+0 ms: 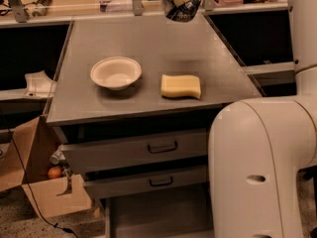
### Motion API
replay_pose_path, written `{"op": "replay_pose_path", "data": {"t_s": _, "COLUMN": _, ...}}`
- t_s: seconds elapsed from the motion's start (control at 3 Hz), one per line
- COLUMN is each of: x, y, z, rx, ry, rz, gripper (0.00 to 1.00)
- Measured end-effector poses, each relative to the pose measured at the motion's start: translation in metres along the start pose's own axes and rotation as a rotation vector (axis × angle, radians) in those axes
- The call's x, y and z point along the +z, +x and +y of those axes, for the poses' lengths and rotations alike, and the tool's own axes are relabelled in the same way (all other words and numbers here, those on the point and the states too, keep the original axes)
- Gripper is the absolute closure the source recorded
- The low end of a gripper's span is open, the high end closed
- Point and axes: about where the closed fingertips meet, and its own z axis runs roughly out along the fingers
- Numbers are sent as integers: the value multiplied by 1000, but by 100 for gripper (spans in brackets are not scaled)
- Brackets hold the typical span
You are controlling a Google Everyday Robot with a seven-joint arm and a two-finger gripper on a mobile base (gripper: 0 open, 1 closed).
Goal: Place blue chip bag into bottom drawer
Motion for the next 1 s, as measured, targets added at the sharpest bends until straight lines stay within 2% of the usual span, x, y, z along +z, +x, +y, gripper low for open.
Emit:
{"op": "replay_pose_path", "data": {"t_s": 0.33, "x": -4, "y": 2, "z": -4, "rx": 13, "ry": 8, "rz": -15, "gripper": 100}}
{"op": "replay_pose_path", "data": {"t_s": 0.67, "x": -48, "y": 16, "z": 7, "rx": 76, "ry": 37, "rz": 11, "gripper": 100}}
{"op": "replay_pose_path", "data": {"t_s": 1.0, "x": -78, "y": 24, "z": 23, "rx": 113, "ry": 61, "rz": 24, "gripper": 100}}
